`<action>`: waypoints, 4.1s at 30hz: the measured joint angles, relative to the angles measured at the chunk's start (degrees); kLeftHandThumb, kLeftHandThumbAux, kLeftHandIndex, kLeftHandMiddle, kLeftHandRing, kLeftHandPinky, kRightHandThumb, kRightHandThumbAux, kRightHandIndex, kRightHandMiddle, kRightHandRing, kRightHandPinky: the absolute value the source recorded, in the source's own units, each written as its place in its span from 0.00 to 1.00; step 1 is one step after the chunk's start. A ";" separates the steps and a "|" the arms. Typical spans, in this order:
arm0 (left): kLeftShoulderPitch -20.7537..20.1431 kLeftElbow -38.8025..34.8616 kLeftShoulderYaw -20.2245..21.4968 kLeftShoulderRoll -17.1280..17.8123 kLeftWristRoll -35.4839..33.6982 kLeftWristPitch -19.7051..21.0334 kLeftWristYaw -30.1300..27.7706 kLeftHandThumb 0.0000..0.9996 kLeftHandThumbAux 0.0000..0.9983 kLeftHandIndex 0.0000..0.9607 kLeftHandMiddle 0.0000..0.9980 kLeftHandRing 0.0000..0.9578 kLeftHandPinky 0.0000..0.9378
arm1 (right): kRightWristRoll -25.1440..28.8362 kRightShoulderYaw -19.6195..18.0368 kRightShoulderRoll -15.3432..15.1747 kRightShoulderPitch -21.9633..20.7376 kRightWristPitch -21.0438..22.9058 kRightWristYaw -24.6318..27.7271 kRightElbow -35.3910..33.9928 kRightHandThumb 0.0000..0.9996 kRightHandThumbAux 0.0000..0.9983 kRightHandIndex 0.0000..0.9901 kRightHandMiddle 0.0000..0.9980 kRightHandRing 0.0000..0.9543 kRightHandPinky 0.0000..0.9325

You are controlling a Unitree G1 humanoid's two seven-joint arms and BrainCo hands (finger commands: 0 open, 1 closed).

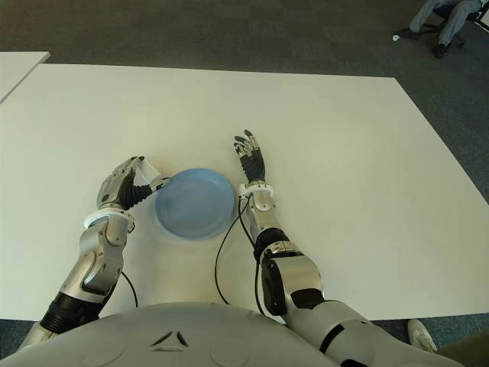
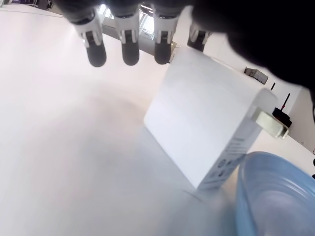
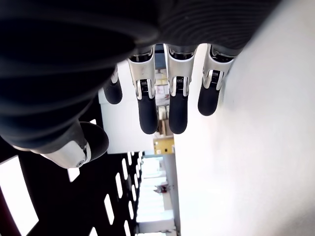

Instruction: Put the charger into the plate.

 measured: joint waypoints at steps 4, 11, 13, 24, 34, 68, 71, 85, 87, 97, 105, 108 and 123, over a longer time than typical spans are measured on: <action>0.06 0.13 -0.22 -0.03 0.11 0.00 0.55 0.17 0.27 0.00 0.00 0.00 0.00 | 0.00 -0.01 0.00 0.00 -0.12 -0.17 0.06 0.00 0.52 0.09 0.26 0.25 0.22; 0.07 0.59 -0.91 -0.03 0.47 0.00 1.50 0.17 0.27 0.00 0.00 0.00 0.00 | 0.00 -0.03 0.01 0.00 -0.21 -0.40 0.10 0.00 0.52 0.10 0.26 0.26 0.22; 0.07 0.75 -1.11 -0.03 0.49 -0.01 1.82 0.18 0.27 0.00 0.00 0.00 0.00 | 0.00 -0.04 0.01 0.00 -0.26 -0.41 0.12 0.00 0.52 0.10 0.26 0.26 0.22; 0.08 1.75 -1.74 0.02 0.55 -0.50 3.30 0.18 0.29 0.00 0.00 0.00 0.00 | 0.00 -0.01 0.01 0.02 -0.44 -0.49 0.12 0.00 0.52 0.10 0.26 0.25 0.21; -0.27 3.46 -1.69 0.13 0.52 -1.77 4.14 0.17 0.30 0.00 0.00 0.00 0.00 | 0.01 -0.01 0.01 0.04 -0.45 -0.40 0.07 0.00 0.52 0.10 0.26 0.25 0.20; -9.03 26.84 2.91 0.73 -6.62 -20.52 21.76 0.29 0.35 0.00 0.00 0.00 0.09 | 0.04 -0.07 0.06 0.63 -0.85 0.63 -0.59 0.00 0.52 0.11 0.26 0.25 0.22; -9.88 29.60 3.04 1.46 -7.23 -23.34 23.69 0.29 0.34 0.00 0.00 0.01 0.11 | 0.04 -0.09 0.06 0.65 -0.85 0.71 -0.61 0.00 0.52 0.11 0.26 0.25 0.21; -15.72 43.82 3.04 3.84 -8.20 -33.27 33.98 0.50 0.36 0.14 0.17 0.19 0.27 | 0.22 -0.26 0.06 0.73 -0.84 1.27 -0.68 0.00 0.52 0.11 0.28 0.27 0.24; -16.49 45.35 3.06 3.86 -8.35 -34.41 35.58 0.54 0.37 0.20 0.23 0.24 0.31 | 0.31 -0.33 0.06 0.74 -0.83 1.42 -0.67 0.00 0.52 0.11 0.28 0.28 0.24; -18.98 49.92 3.23 3.86 -8.88 -35.79 42.00 0.67 0.49 0.55 0.67 0.71 0.69 | 0.79 -0.62 0.06 0.80 -0.83 2.69 -0.67 0.00 0.53 0.12 0.31 0.30 0.25; -19.28 50.11 3.19 4.13 -9.14 -35.26 43.06 0.73 0.67 0.48 0.79 0.82 0.84 | 0.85 -1.01 0.06 0.82 -0.83 3.29 -0.67 0.00 0.52 0.12 0.33 0.32 0.26; -19.27 49.47 3.15 4.59 -9.12 -34.77 43.05 0.74 0.69 0.47 0.81 0.84 0.88 | 0.85 -1.19 0.06 0.82 -0.83 3.39 -0.66 0.00 0.52 0.12 0.33 0.32 0.25; -18.87 47.08 2.88 6.80 -10.34 -37.30 41.07 0.75 0.70 0.46 0.87 0.90 0.93 | 0.83 -1.62 0.06 0.81 -0.80 3.77 -0.55 0.00 0.50 0.12 0.33 0.33 0.26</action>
